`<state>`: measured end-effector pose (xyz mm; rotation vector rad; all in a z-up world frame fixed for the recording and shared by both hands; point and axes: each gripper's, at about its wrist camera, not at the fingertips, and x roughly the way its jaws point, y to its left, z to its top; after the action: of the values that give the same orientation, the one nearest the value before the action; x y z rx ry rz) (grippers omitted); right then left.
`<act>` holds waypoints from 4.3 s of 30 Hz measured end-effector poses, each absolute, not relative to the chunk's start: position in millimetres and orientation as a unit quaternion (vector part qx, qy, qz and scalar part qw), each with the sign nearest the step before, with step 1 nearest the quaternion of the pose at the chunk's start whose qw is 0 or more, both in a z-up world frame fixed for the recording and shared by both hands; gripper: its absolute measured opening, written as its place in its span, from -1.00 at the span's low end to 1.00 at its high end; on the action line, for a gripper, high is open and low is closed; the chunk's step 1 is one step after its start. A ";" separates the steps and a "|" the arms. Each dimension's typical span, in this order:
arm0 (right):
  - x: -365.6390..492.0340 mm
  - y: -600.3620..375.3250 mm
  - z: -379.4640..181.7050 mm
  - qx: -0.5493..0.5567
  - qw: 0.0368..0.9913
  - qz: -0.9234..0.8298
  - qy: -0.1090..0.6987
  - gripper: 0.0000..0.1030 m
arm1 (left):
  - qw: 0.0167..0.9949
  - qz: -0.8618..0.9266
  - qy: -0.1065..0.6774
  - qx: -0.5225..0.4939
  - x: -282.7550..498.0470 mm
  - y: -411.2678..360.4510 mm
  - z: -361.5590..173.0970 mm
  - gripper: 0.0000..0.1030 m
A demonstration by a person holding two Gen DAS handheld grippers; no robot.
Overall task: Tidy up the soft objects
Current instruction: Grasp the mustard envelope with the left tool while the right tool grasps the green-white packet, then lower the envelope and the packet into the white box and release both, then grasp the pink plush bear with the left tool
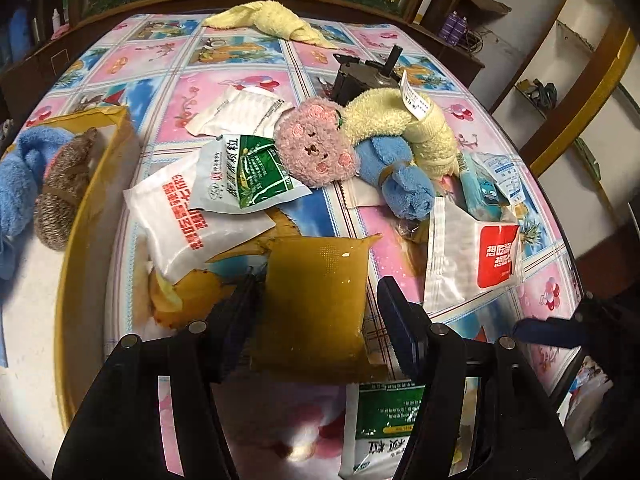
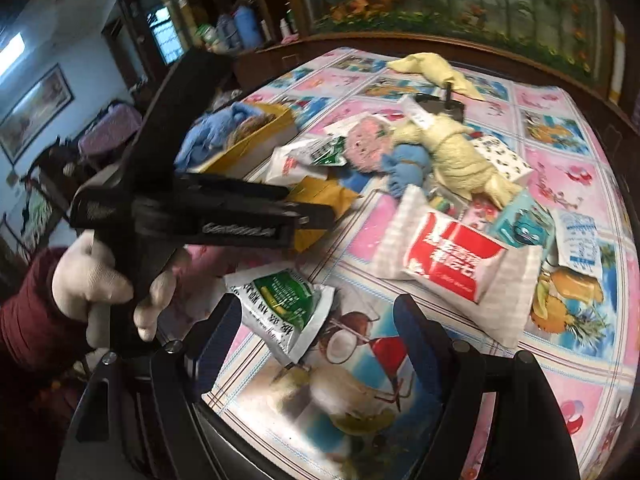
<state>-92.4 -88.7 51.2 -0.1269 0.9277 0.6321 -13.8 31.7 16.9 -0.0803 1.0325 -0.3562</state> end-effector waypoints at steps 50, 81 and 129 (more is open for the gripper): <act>-7.7 86.2 88.5 0.045 0.786 0.396 0.472 -0.16 | 0.844 -0.018 0.497 -0.202 -19.6 261.8 23.1 -0.14; 13.1 -14.4 104.8 0.107 0.852 0.277 0.432 0.08 | 0.868 -0.013 0.448 -0.212 -63.1 251.3 48.6 -0.02; -17.4 -196.7 49.4 0.176 0.869 0.165 0.431 0.09 | 0.839 -0.264 0.475 0.015 -7.4 13.6 56.5 -0.56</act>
<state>-17.4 -196.7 49.4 0.3680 0.9025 0.3457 -7.4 13.6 56.5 0.0321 1.0041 -0.5574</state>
